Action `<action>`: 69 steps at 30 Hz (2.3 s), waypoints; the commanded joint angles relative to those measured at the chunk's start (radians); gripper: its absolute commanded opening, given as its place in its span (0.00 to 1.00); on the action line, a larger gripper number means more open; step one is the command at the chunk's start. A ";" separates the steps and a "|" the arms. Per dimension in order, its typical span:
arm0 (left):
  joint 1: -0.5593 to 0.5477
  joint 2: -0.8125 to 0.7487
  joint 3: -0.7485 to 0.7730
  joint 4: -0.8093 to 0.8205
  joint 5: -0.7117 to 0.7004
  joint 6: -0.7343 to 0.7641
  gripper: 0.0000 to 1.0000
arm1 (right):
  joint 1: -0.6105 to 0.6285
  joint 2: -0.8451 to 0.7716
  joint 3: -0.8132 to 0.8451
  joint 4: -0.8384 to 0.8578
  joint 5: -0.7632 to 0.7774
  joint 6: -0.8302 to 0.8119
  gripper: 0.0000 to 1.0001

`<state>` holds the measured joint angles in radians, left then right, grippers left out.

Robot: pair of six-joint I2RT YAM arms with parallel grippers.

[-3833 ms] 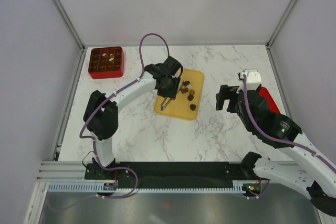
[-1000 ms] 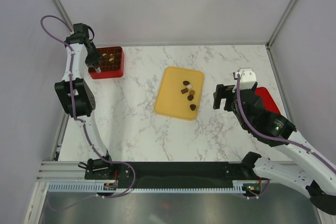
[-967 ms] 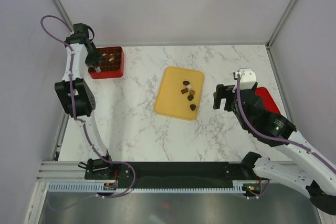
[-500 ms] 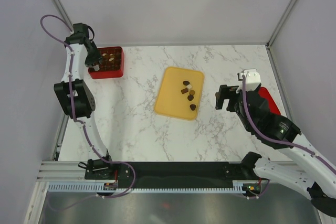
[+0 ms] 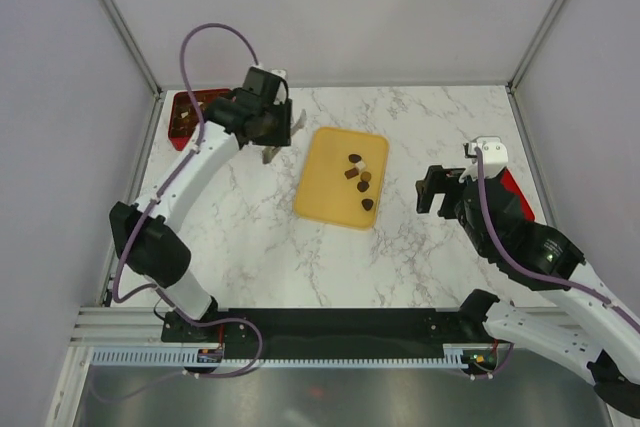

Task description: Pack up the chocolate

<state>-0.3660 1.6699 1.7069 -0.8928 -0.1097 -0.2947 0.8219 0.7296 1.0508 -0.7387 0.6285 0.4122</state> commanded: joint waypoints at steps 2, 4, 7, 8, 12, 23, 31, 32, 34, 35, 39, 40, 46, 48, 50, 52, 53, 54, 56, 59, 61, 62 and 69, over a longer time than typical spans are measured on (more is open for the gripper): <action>-0.221 -0.070 -0.104 0.070 0.008 -0.011 0.47 | 0.000 -0.030 0.040 -0.037 -0.001 0.036 0.96; -0.295 -0.087 -0.157 0.097 0.013 -0.043 0.48 | -0.001 -0.036 0.041 -0.044 0.004 0.040 0.96; -0.427 -0.073 -0.200 0.094 -0.011 -0.092 0.48 | 0.000 -0.035 0.043 -0.057 0.005 0.039 0.96; -0.483 -0.070 -0.213 0.095 -0.024 -0.106 0.48 | 0.000 -0.035 0.044 -0.060 0.005 0.039 0.96; -0.600 -0.036 -0.260 0.095 -0.065 -0.158 0.50 | 0.000 -0.035 0.052 -0.065 0.002 0.040 0.96; -0.679 0.040 -0.277 0.095 -0.157 -0.201 0.51 | 0.000 -0.044 0.052 -0.071 0.008 0.042 0.96; -0.679 0.097 -0.244 0.095 -0.159 -0.181 0.50 | 0.000 -0.052 0.052 -0.074 0.017 0.039 0.96; -0.679 0.099 -0.240 0.095 -0.151 -0.179 0.49 | 0.000 -0.052 0.052 -0.074 0.016 0.040 0.96; -0.679 0.105 -0.236 0.095 -0.147 -0.182 0.48 | 0.000 -0.050 0.054 -0.076 0.014 0.040 0.96; -0.679 0.108 -0.234 0.094 -0.145 -0.182 0.47 | 0.000 -0.048 0.055 -0.076 0.014 0.039 0.96; -0.679 0.102 -0.218 0.080 -0.127 -0.182 0.38 | 0.000 -0.056 0.058 -0.076 0.016 0.036 0.95; -0.679 0.099 -0.211 0.071 -0.124 -0.185 0.37 | 0.002 -0.055 0.060 -0.076 0.017 0.037 0.96; -0.665 0.054 -0.130 -0.066 -0.151 -0.208 0.33 | 0.000 -0.061 0.069 -0.080 0.013 0.040 0.96; -0.628 0.037 -0.101 -0.096 -0.148 -0.199 0.32 | 0.002 -0.065 0.071 -0.079 0.008 0.042 0.95; -0.569 0.007 -0.084 -0.109 -0.145 -0.187 0.32 | 0.002 -0.070 0.071 -0.080 0.007 0.043 0.95; -0.486 -0.010 -0.053 -0.129 -0.148 -0.156 0.32 | 0.000 -0.075 0.069 -0.082 0.004 0.048 0.95; -0.450 -0.015 -0.041 -0.135 -0.150 -0.143 0.32 | 0.000 -0.075 0.068 -0.080 -0.003 0.051 0.95; -0.412 -0.016 -0.014 -0.144 -0.148 -0.111 0.32 | 0.000 -0.075 0.067 -0.079 -0.006 0.053 0.95; -0.270 -0.018 0.014 -0.144 -0.133 -0.078 0.32 | 0.000 -0.072 0.058 -0.074 -0.027 0.056 0.95; -0.076 0.010 0.091 -0.143 -0.139 -0.027 0.32 | 0.000 -0.071 0.038 -0.061 -0.044 0.060 0.95; 0.051 0.039 0.161 -0.140 -0.137 0.003 0.32 | 0.002 -0.073 0.019 -0.036 -0.055 0.060 0.95; 0.091 0.071 0.181 -0.138 -0.131 0.011 0.32 | 0.000 -0.072 0.017 -0.028 -0.058 0.057 0.96; 0.363 0.221 0.312 -0.118 -0.035 0.006 0.31 | 0.000 -0.053 0.012 0.015 -0.067 0.039 0.96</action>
<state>-0.0528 1.8286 1.9682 -1.0138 -0.2115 -0.3309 0.8219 0.6712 1.0691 -0.7807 0.5724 0.4587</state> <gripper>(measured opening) 0.392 0.957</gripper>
